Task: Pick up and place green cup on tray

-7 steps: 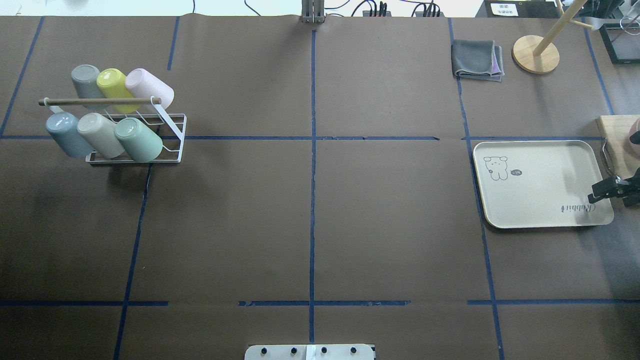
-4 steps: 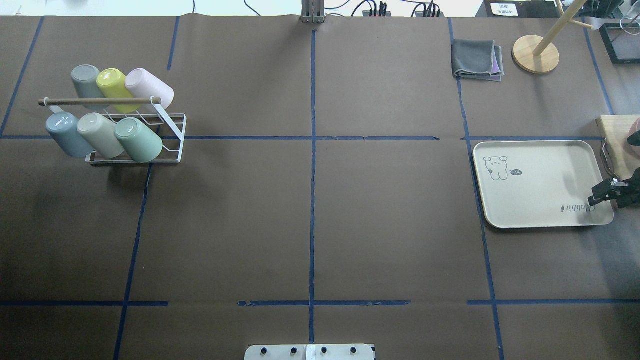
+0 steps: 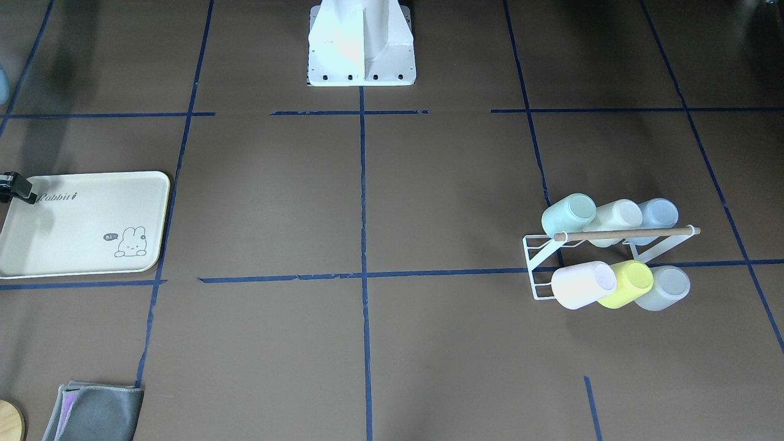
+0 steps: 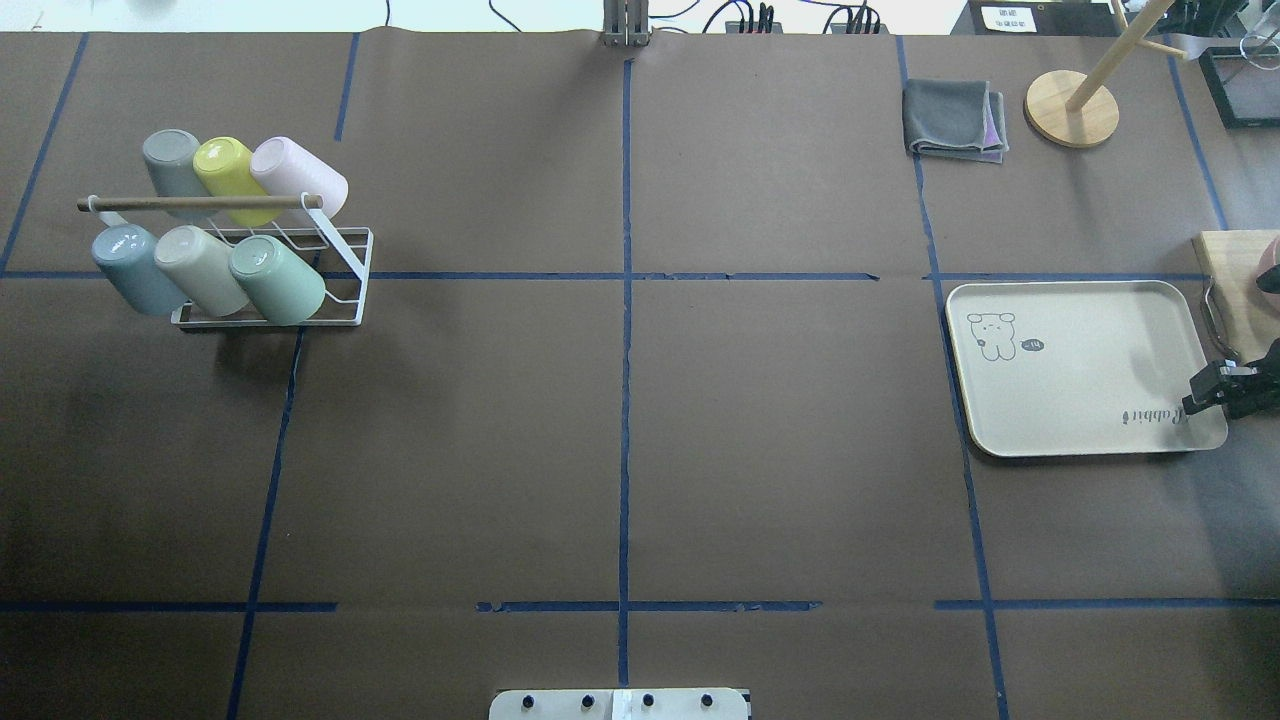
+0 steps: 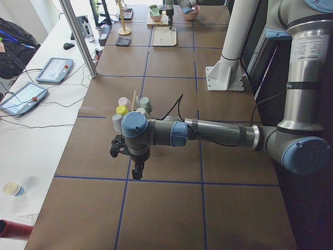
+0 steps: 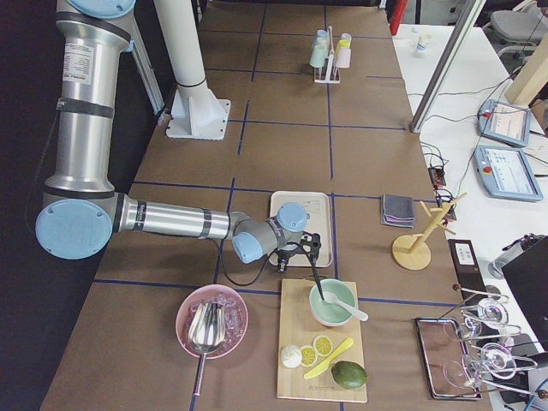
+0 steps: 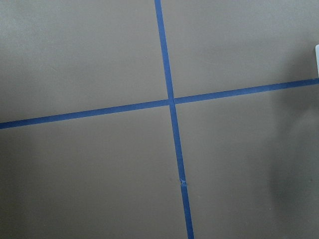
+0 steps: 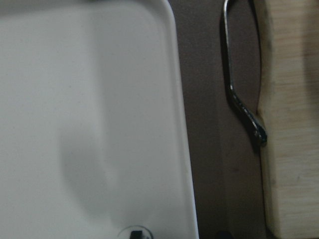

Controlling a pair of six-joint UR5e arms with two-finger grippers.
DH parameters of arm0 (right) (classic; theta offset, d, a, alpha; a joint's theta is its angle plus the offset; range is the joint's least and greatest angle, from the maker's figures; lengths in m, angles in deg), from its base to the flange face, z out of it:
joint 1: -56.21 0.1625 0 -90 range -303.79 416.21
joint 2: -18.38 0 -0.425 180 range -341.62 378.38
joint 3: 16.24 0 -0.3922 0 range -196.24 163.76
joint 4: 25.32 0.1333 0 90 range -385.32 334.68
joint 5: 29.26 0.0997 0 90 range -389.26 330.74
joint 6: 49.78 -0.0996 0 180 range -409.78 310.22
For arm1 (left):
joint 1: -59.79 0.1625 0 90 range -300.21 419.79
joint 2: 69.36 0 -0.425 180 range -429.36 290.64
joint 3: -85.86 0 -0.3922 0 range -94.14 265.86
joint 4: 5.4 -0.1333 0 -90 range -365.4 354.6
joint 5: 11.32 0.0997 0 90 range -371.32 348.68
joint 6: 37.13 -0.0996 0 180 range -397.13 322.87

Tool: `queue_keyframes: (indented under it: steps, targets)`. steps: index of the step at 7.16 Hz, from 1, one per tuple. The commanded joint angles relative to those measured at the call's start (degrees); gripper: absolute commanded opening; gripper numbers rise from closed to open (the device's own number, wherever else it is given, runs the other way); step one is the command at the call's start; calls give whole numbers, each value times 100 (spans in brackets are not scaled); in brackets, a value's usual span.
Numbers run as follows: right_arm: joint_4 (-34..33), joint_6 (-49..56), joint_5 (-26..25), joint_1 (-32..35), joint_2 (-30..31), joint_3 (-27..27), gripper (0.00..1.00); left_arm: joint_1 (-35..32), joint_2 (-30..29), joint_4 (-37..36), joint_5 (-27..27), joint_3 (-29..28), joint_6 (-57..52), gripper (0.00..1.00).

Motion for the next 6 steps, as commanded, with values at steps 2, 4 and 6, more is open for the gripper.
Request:
queue_keyframes:
  steps: [2,4,6]
  targets:
    - [-1,0,-10,0,44,-10,56,0,-10,0,0,-5,0,100]
    - [8,0,-1,9,44,-1,38,0,-19,0,0,-5,0,100]
    - [8,0,-1,9,52,-1,14,0,-19,-9,0,-5,0,100]
